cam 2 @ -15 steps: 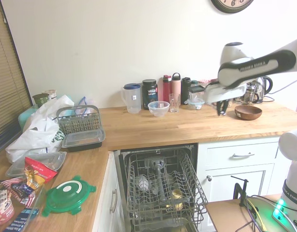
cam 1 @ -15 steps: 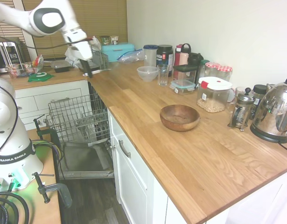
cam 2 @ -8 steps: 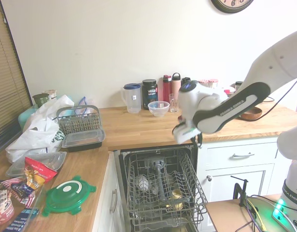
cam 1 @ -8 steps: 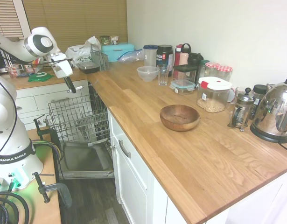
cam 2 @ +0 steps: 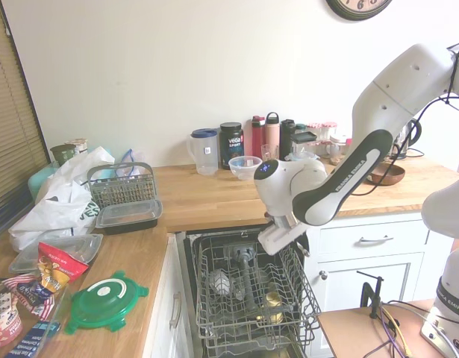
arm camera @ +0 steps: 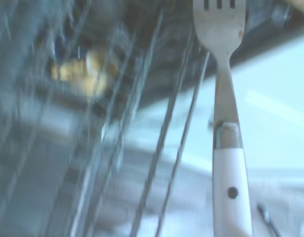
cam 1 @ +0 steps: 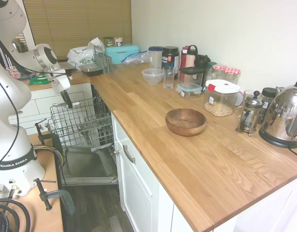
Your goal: Put the fork in the dishwasher
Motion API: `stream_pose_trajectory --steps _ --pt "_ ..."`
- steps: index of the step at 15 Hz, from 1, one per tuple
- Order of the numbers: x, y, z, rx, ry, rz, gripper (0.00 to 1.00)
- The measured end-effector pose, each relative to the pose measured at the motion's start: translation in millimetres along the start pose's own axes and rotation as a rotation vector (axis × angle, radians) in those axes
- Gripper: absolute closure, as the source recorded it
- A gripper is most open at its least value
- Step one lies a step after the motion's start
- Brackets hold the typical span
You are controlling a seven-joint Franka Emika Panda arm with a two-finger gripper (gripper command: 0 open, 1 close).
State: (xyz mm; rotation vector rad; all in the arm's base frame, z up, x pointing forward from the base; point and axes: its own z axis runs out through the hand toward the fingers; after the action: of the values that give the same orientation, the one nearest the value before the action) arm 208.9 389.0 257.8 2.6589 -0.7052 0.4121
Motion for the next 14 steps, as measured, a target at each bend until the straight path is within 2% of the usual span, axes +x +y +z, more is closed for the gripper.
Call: stream_pose_trajectory --steps 2,4,9,10,14 --pt "-15.6 -3.7 28.5 -0.052 0.03 -0.027 1.0" --pt "-31.5 -19.7 57.4 -0.081 0.053 -0.042 1.0" --pt "-70.4 -114.2 122.6 -0.088 0.068 -0.061 1.0" --pt "-72.0 -132.2 128.8 -0.084 0.064 -0.044 0.0" --pt "-81.8 -175.3 105.5 -0.097 0.041 -0.017 0.0"
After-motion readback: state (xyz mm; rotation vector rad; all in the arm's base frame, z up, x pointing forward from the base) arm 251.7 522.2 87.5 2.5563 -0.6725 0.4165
